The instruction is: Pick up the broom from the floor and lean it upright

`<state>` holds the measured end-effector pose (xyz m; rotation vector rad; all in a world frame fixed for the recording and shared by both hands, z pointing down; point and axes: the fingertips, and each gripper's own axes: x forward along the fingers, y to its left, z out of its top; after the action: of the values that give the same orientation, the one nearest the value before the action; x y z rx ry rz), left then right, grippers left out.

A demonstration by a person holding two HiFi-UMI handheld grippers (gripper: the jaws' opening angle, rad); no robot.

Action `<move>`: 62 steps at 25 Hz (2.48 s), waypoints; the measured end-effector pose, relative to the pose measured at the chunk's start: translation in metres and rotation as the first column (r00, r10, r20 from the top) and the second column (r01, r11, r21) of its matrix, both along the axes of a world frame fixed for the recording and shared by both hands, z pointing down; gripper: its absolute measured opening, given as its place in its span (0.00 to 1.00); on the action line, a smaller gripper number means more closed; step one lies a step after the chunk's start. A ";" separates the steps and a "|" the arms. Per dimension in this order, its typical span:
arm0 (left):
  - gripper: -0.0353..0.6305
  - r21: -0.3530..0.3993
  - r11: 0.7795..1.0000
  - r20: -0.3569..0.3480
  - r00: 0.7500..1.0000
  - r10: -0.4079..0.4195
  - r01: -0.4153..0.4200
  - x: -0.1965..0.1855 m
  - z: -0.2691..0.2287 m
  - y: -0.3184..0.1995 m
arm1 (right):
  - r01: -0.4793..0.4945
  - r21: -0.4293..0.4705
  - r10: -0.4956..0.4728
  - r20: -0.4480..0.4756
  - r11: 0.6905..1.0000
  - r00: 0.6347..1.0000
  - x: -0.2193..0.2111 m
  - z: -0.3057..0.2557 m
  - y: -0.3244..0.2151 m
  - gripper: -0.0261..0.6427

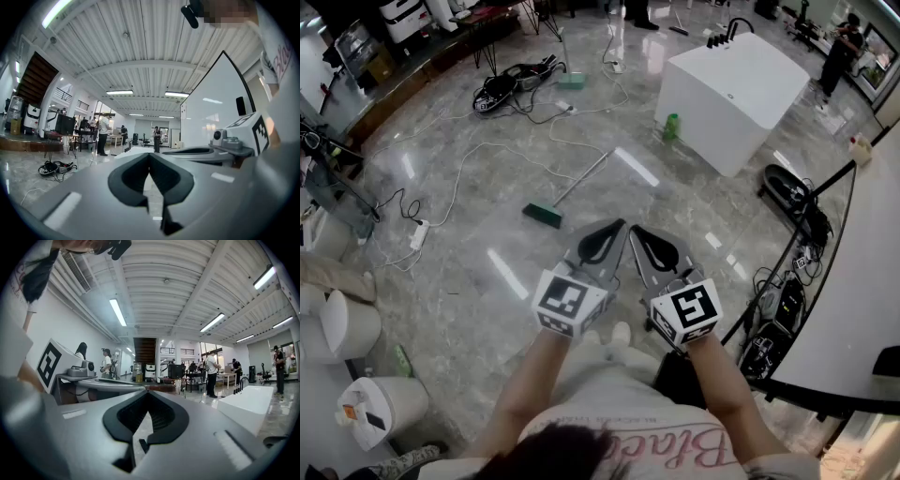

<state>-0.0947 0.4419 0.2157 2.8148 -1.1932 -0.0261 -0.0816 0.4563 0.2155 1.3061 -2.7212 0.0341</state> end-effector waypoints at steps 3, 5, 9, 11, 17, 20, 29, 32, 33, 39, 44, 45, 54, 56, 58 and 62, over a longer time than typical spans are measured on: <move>0.05 -0.004 1.000 -0.001 1.000 0.003 -0.003 0.000 0.000 0.000 | 0.000 0.002 0.000 0.000 1.000 1.000 0.000 -0.001 0.000 0.04; 0.05 -0.005 1.000 -0.001 1.000 0.005 -0.005 0.000 0.000 0.000 | 0.001 0.004 -0.001 0.000 1.000 1.000 -0.001 -0.003 0.000 0.04; 0.05 -0.002 1.000 0.000 1.000 0.009 -0.009 -0.001 -0.002 -0.001 | 0.003 0.012 -0.003 0.002 1.000 1.000 -0.002 -0.005 -0.001 0.04; 0.05 -0.003 1.000 0.002 1.000 0.007 -0.007 -0.002 -0.002 -0.002 | 0.002 0.014 -0.002 0.000 1.000 1.000 -0.002 -0.004 -0.002 0.04; 0.05 -0.017 1.000 0.008 1.000 -0.015 0.015 -0.001 0.002 -0.011 | 0.031 0.002 -0.031 0.020 1.000 0.999 -0.001 -0.002 -0.008 0.04; 0.05 -0.020 0.999 0.007 1.000 -0.028 0.028 0.001 0.004 -0.016 | 0.065 0.000 -0.065 0.026 0.998 0.998 0.000 -0.003 -0.010 0.04; 0.05 -0.035 0.996 0.012 0.997 -0.081 0.081 0.004 0.012 -0.018 | 0.117 -0.009 -0.116 0.033 0.993 0.993 0.009 0.000 -0.016 0.04; 0.05 -0.054 0.994 0.018 0.996 -0.089 0.090 0.004 0.019 -0.023 | 0.118 -0.029 -0.117 0.033 0.993 0.993 0.010 0.007 -0.022 0.04; 0.05 -0.056 0.994 0.018 0.996 -0.090 0.091 0.005 0.019 -0.024 | 0.119 -0.034 -0.118 0.034 0.992 0.992 0.011 0.009 -0.023 0.04; 0.05 -0.059 0.993 0.010 0.995 -0.097 0.097 -0.002 0.024 -0.044 | 0.109 -0.040 -0.108 0.033 0.993 0.994 0.011 0.013 -0.043 0.04; 0.05 -0.059 0.996 0.007 0.997 -0.071 0.071 -0.005 0.026 -0.078 | 0.080 -0.041 -0.079 0.024 0.996 0.997 0.010 0.018 -0.077 0.04; 0.05 -0.059 0.996 0.009 0.998 -0.065 0.066 -0.006 0.027 -0.087 | 0.073 -0.042 -0.072 0.023 0.996 0.997 0.010 0.018 -0.086 0.04; 0.05 -0.067 0.997 0.000 0.999 -0.041 0.041 -0.021 0.034 -0.189 | 0.035 -0.038 -0.035 0.001 0.999 0.999 -0.003 0.022 -0.181 0.04; 0.05 -0.071 0.997 -0.007 1.000 -0.030 0.029 -0.024 0.034 -0.210 | 0.033 -0.041 -0.033 -0.015 0.999 0.999 -0.008 0.023 -0.202 0.04; 0.05 -0.070 0.997 -0.002 1.000 -0.012 0.012 -0.026 0.033 -0.229 | 0.034 -0.041 -0.035 -0.028 0.999 0.999 -0.014 0.023 -0.221 0.04; 0.05 -0.063 0.998 0.009 1.000 0.012 -0.012 -0.029 0.035 -0.261 | 0.032 -0.041 -0.034 -0.049 0.999 0.998 -0.021 0.025 -0.251 0.04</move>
<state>-0.1233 0.1807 0.2502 2.7707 -1.1577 0.0257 -0.1025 0.2050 0.2405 1.2344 -2.6851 0.0520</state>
